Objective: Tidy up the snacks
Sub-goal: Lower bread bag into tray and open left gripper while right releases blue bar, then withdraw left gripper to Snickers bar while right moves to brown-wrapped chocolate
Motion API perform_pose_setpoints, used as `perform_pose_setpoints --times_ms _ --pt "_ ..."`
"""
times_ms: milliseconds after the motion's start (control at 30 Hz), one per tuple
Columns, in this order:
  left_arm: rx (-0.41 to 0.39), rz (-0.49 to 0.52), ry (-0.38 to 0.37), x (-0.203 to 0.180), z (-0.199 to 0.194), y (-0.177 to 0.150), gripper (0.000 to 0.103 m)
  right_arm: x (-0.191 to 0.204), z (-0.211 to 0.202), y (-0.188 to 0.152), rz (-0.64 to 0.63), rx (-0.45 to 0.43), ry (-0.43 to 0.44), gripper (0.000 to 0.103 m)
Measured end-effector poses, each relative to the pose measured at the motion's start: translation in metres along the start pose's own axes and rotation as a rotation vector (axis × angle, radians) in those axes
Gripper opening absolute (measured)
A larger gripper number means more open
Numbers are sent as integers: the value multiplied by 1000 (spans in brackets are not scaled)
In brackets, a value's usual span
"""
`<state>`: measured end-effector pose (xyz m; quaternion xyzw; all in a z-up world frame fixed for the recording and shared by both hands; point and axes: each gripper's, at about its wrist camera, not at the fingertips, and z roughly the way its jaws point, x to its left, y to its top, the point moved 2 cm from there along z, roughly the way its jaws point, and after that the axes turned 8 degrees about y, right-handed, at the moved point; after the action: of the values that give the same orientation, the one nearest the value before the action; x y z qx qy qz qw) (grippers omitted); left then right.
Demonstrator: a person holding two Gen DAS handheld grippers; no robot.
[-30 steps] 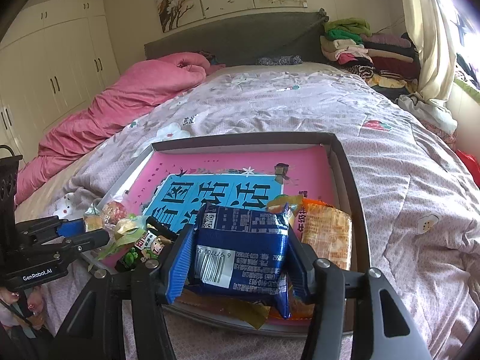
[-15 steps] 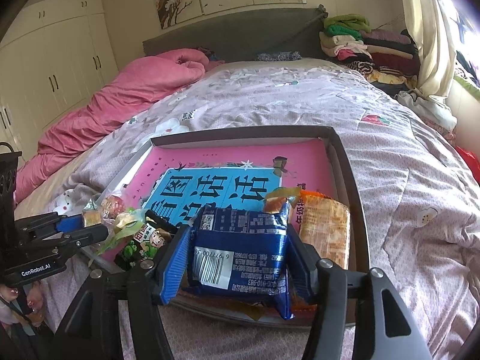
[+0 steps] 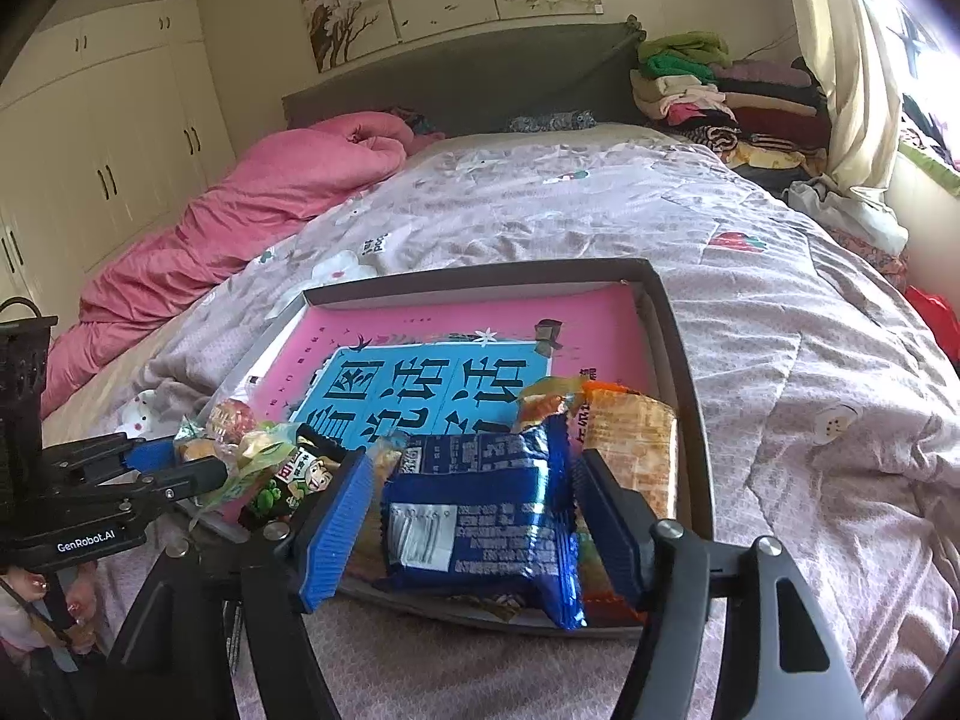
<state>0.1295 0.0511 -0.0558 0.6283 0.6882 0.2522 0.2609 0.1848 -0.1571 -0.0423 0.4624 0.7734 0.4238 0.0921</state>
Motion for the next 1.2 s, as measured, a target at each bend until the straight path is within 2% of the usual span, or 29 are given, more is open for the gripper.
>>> perform_pose_setpoints --times_ms 233,333,467,767,1200 --pt "-10 4 -2 -2 -6 1 53 -2 -10 -1 12 -17 0 69" --pt "-11 -1 -9 -1 -8 2 58 -2 -13 0 15 -27 3 69" --pt "-11 -6 -11 -2 -10 3 62 -4 -19 0 30 -41 5 73" --pt "-35 -38 -24 3 -21 7 71 -6 -28 1 49 -64 7 76" --pt "-102 -58 -6 11 -46 8 76 -4 -42 -3 60 -77 2 79"
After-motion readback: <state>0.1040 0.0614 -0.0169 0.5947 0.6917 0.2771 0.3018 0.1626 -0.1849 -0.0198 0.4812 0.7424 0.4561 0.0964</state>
